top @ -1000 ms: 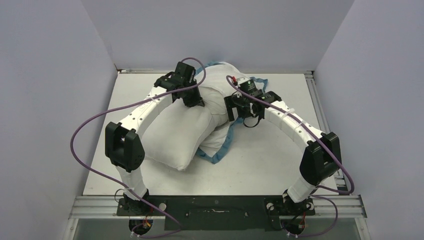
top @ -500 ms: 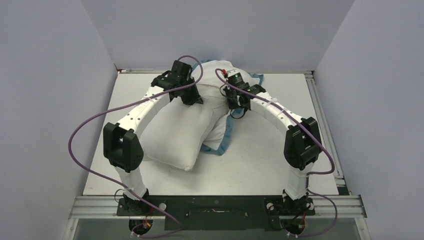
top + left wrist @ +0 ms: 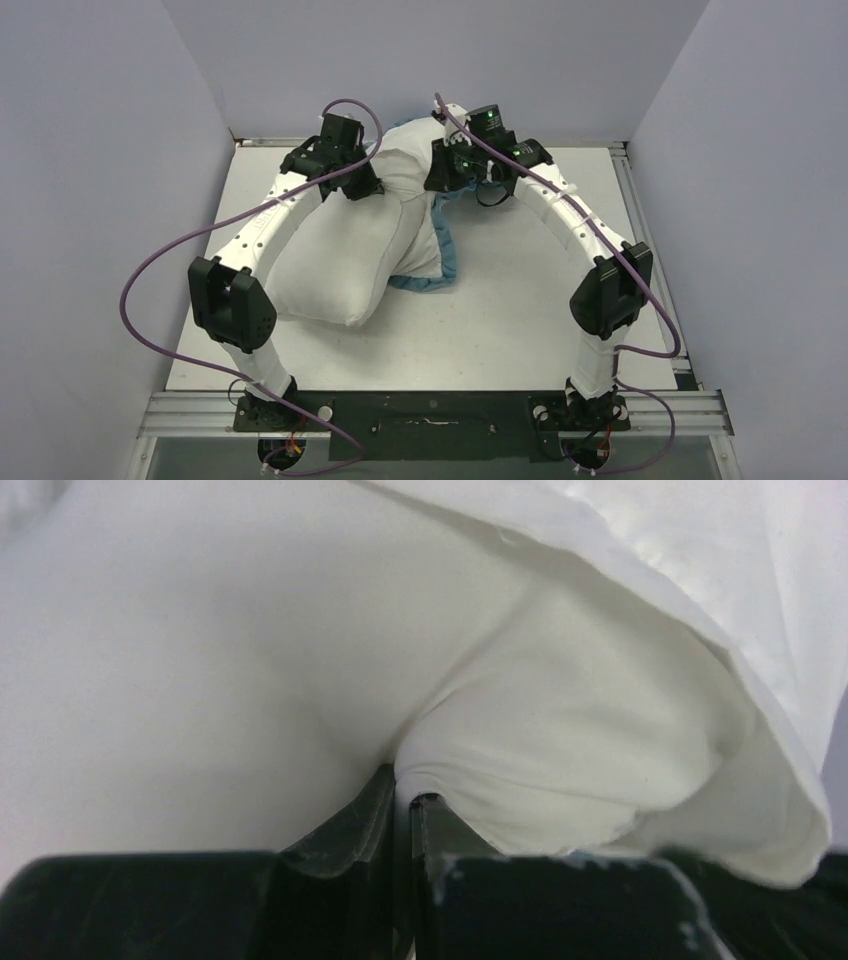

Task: Put the pillow into the pillowcase
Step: Stuff the pillow into the pillowcase.

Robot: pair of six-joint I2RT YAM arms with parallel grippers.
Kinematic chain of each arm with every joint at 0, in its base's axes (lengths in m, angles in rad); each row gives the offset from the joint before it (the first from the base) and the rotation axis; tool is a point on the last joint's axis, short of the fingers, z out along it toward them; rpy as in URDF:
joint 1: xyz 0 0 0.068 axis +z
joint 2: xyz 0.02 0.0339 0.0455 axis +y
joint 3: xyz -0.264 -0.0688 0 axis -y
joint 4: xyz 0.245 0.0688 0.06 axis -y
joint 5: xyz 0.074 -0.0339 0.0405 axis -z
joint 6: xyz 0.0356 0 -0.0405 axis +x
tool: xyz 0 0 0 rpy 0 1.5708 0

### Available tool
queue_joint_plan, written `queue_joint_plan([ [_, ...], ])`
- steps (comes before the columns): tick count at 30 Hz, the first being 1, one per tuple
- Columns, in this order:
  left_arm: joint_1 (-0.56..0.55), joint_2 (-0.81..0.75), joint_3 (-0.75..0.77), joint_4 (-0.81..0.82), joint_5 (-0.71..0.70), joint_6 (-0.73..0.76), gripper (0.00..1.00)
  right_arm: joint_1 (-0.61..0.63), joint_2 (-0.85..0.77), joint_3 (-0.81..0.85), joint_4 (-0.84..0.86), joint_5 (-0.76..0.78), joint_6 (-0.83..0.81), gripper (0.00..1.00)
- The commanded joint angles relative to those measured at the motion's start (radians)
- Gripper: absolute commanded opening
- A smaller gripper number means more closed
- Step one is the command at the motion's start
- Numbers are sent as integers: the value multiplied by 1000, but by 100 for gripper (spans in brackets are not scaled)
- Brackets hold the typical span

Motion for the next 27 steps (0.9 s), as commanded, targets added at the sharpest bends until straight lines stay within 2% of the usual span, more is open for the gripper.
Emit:
queue_joint_plan([
  [1, -20, -24, 0, 16, -186, -86, 0, 113, 27, 133, -40, -447, -44, 5],
  [3, -34, -26, 1, 15, -244, -107, 0, 147, 27, 88, 40, -539, 5, 5],
  [5, -41, -32, -8, 32, -260, -116, 0, 161, 13, 17, 192, -599, 96, 5],
  [7, -42, -47, -20, 50, -260, -108, 0, 156, 5, -40, 249, -552, 159, 5],
  [9, -42, -89, -42, 71, -249, -85, 0, 134, 7, -48, 222, -467, 163, 5],
  [10, -38, -111, -56, 80, -237, -68, 6, 117, 6, -49, 209, -428, 163, 5],
  [12, -36, -156, -79, 85, -211, -19, 41, 79, 6, -41, 177, -357, 168, 5],
  [13, -36, -176, -86, 67, -206, 5, 52, 60, 4, -35, 159, -317, 168, 5],
  [15, -35, -214, -93, 10, -199, 46, 66, 33, 0, 2, 96, -213, 144, 5],
  [16, -33, -231, -96, -25, -193, 63, 68, 27, -5, 20, 61, -154, 124, 6],
  [17, -33, -249, -100, -57, -186, 79, 69, 26, -10, 35, 36, -86, 104, 12],
  [19, -27, -280, -104, -129, -170, 103, 71, 33, -25, 64, -16, 26, 63, 36],
  [24, -25, -313, -73, -320, -98, 158, 75, 117, -50, 91, -163, 370, -39, 62],
  [27, -63, -317, -77, -374, -49, 156, 76, 133, -89, 30, -195, 458, -37, 75],
])
